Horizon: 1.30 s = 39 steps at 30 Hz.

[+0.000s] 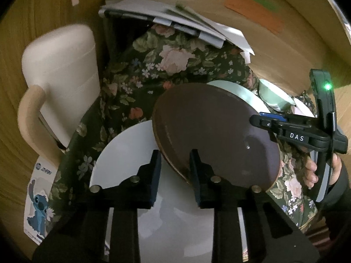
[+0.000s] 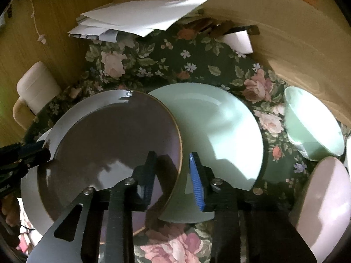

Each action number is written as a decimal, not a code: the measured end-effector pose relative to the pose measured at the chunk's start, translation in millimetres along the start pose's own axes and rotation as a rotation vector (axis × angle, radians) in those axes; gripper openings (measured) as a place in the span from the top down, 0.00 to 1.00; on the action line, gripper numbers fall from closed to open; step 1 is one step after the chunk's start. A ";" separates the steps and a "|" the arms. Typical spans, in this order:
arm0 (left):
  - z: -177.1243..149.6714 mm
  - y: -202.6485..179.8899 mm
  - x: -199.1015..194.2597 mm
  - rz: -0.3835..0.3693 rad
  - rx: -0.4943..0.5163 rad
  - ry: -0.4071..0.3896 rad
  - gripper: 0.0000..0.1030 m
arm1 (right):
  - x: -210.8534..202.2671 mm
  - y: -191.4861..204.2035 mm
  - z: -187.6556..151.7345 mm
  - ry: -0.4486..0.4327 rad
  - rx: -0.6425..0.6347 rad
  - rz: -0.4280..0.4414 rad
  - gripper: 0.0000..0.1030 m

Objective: Organize plates and bowls
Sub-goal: 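Lower both tools onto the dark purple plate and close them on its rim, then lift the dark purple plate with both tools and carry it across the cloth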

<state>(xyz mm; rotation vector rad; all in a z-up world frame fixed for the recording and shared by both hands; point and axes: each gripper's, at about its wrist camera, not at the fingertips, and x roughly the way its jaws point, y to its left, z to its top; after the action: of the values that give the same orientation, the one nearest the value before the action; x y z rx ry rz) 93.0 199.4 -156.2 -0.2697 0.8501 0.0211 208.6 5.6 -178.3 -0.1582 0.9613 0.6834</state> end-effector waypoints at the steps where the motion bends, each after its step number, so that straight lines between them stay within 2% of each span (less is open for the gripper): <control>1: 0.7 1.1 1.9 -0.006 -0.006 0.002 0.77 | 1.5 -0.1 0.7 0.003 0.004 0.007 0.75; 12: 0.2 -7.2 6.8 -0.004 0.031 0.010 0.75 | 11.0 0.0 1.8 0.024 0.027 0.044 0.75; 16: -0.1 -15.1 7.6 0.034 0.048 -0.003 0.73 | 7.6 1.5 0.9 0.020 0.037 0.031 0.75; 22: 0.7 -18.2 6.1 0.032 0.045 -0.011 0.73 | 0.0 -1.4 -3.4 0.014 0.066 0.027 0.75; 39: -8.9 -41.5 -18.8 0.005 0.056 -0.077 0.72 | -67.2 -3.1 -26.5 -0.121 0.084 0.008 0.75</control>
<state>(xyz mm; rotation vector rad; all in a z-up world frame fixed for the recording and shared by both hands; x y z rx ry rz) 79.1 158.8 -138.4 -0.2131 0.7736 0.0118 166.1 -39.1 -140.5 -0.0387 0.8728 0.6515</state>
